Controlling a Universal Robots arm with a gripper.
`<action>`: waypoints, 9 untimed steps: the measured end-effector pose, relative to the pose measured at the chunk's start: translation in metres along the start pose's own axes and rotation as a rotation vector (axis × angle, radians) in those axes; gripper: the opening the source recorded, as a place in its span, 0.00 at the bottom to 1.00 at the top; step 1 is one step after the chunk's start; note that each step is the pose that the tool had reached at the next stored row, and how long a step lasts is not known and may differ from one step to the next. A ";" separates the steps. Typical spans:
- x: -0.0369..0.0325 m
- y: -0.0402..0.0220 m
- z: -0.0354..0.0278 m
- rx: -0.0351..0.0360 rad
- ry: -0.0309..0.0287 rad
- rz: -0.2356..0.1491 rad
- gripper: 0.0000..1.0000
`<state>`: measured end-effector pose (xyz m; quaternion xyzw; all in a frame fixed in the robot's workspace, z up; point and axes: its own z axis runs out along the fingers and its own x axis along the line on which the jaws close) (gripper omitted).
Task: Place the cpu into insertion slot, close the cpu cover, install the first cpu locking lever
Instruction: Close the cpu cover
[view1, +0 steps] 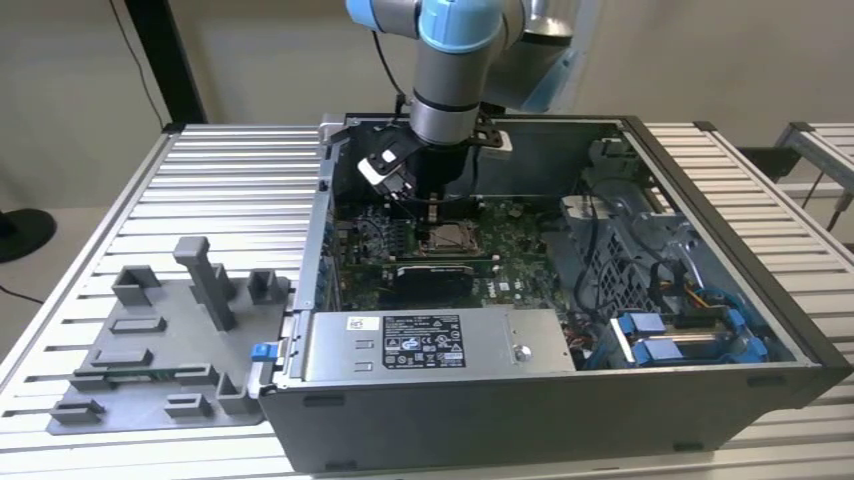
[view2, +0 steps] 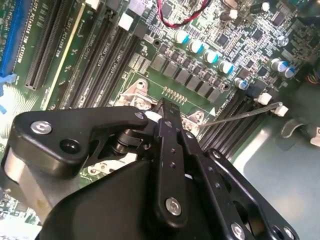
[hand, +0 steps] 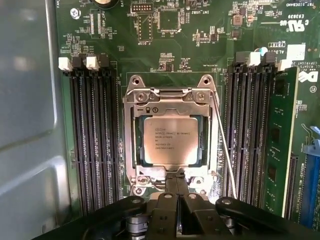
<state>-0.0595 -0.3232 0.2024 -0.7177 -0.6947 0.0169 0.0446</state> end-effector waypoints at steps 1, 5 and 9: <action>0.0001 0.0000 -0.0006 -0.0005 0.0009 0.000 0.00; 0.0008 -0.0015 -0.0177 -0.0006 0.0010 0.000 0.00; 0.0015 -0.0031 -0.0357 -0.0006 0.0009 0.000 0.00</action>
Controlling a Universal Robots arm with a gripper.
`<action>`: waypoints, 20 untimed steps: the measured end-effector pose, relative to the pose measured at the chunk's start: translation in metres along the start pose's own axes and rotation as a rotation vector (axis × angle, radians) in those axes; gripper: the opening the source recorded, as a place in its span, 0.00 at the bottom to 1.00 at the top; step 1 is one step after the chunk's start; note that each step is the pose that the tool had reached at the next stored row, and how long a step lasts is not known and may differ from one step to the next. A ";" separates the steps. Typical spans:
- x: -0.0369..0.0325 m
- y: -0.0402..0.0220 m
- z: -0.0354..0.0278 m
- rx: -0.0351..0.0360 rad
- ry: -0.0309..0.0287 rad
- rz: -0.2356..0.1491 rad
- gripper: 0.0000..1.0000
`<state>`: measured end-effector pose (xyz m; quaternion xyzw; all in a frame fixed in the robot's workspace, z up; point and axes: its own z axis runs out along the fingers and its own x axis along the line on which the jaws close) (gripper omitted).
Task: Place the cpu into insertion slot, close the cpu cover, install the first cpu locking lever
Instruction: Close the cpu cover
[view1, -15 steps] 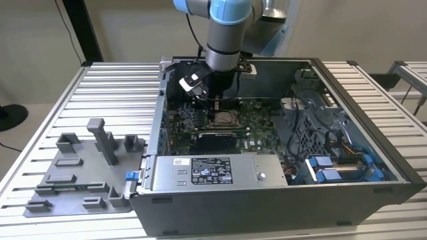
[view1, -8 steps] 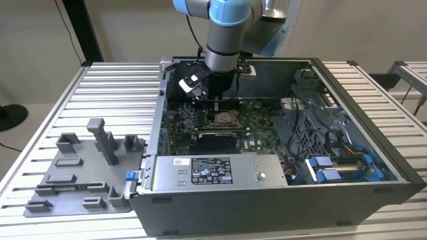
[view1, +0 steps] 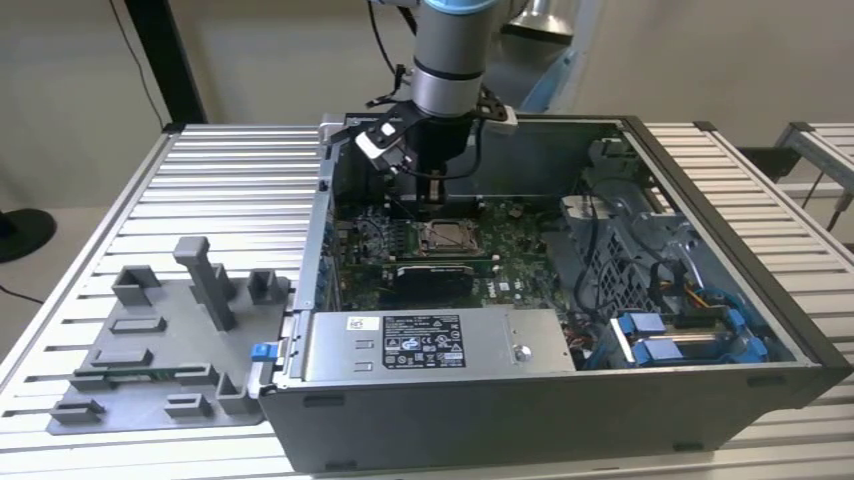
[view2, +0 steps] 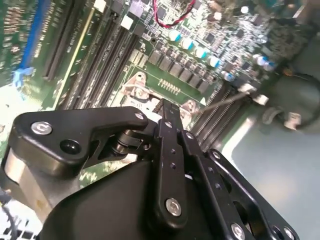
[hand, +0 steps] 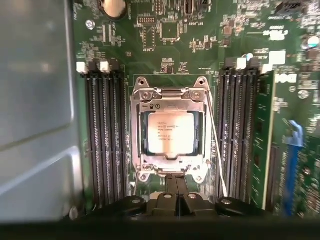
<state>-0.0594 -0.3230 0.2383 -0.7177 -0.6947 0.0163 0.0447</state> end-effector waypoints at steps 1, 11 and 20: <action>0.0001 -0.0004 -0.0045 0.0001 -0.0001 0.000 0.00; -0.0005 -0.0256 -0.0093 -0.0147 0.0007 -0.001 0.00; -0.0059 -0.0304 -0.0107 -0.0115 0.0377 -0.003 0.00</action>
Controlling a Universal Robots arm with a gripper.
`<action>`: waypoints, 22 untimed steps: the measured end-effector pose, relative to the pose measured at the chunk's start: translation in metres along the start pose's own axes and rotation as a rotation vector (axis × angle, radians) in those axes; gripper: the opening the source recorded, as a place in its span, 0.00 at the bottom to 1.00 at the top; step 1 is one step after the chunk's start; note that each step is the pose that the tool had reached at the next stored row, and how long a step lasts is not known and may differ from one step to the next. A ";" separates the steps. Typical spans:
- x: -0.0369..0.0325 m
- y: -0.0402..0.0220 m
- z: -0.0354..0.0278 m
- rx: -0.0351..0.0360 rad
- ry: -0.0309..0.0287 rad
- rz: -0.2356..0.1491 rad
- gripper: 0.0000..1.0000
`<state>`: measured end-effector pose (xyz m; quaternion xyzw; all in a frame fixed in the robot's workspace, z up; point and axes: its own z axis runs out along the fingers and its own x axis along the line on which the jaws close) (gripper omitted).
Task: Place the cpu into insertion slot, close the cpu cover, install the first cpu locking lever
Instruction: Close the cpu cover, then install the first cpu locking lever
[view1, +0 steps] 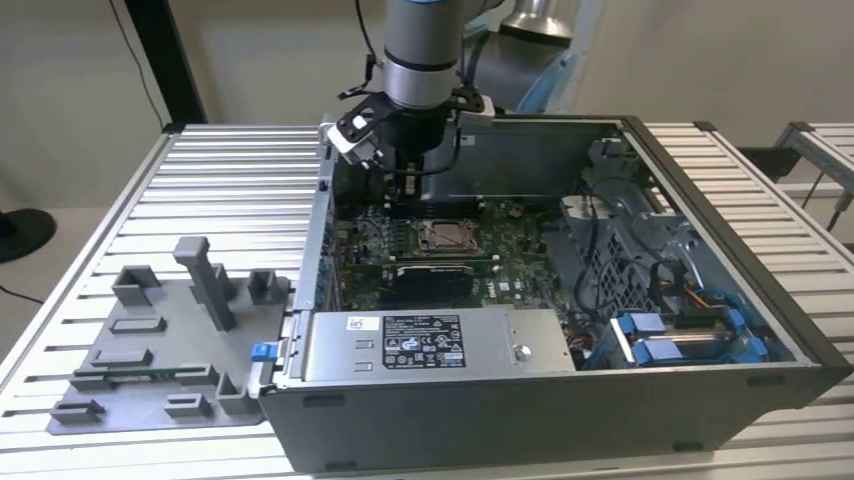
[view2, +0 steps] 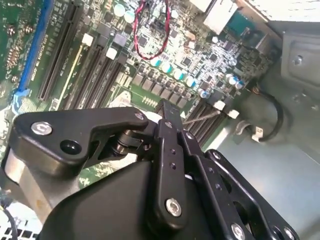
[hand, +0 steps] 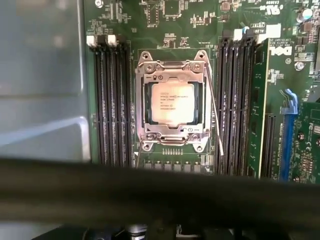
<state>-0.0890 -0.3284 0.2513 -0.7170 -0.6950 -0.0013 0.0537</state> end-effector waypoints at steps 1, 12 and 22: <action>0.0002 -0.0002 -0.0026 0.0000 0.0024 0.000 0.00; 0.0014 -0.0075 -0.0204 -0.0038 0.0634 0.002 0.00; 0.0003 -0.0241 -0.0127 -0.0264 0.1216 -0.005 0.00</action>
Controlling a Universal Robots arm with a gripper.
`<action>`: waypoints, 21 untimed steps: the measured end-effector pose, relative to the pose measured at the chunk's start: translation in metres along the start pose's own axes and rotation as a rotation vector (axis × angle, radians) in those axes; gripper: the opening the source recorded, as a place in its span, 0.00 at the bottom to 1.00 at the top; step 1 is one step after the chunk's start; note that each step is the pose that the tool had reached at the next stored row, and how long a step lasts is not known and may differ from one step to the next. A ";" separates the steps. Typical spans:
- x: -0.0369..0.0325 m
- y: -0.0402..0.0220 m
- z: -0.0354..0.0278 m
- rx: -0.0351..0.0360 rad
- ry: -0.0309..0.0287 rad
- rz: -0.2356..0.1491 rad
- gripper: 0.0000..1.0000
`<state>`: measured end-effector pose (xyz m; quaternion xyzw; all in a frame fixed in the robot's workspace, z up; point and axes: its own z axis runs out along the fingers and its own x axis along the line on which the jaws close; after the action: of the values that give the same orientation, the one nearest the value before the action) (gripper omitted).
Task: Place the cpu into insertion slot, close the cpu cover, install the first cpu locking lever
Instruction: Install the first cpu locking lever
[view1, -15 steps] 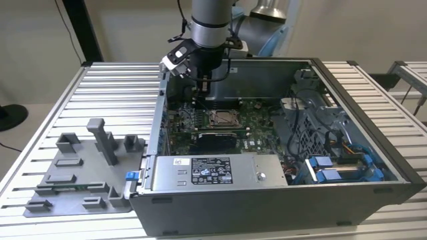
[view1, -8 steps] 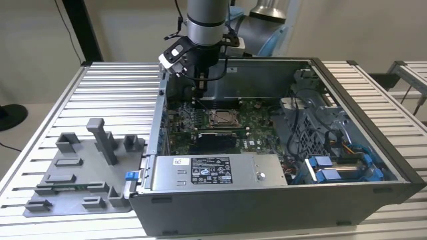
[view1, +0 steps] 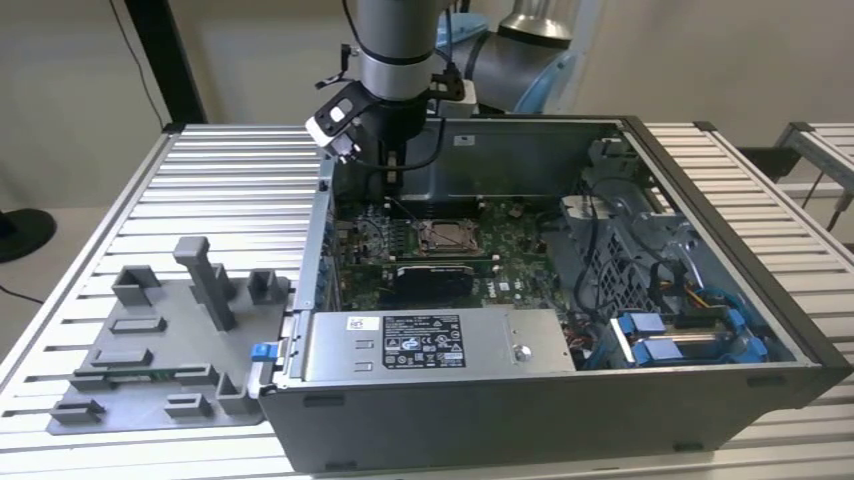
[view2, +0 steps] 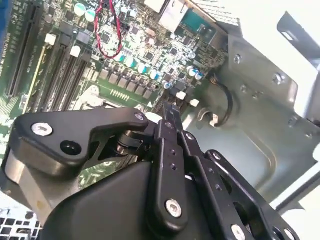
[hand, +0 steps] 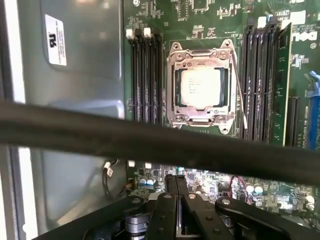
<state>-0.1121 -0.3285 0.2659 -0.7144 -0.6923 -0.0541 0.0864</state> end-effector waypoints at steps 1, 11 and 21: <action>-0.0003 0.0001 0.0015 0.0001 0.0012 0.000 0.00; -0.0012 0.0000 0.0025 0.0467 0.0138 -0.011 0.00; -0.0022 0.0003 0.0078 0.1199 0.0354 -0.004 0.00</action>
<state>-0.1122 -0.3291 0.2578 -0.7053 -0.6942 -0.0254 0.1411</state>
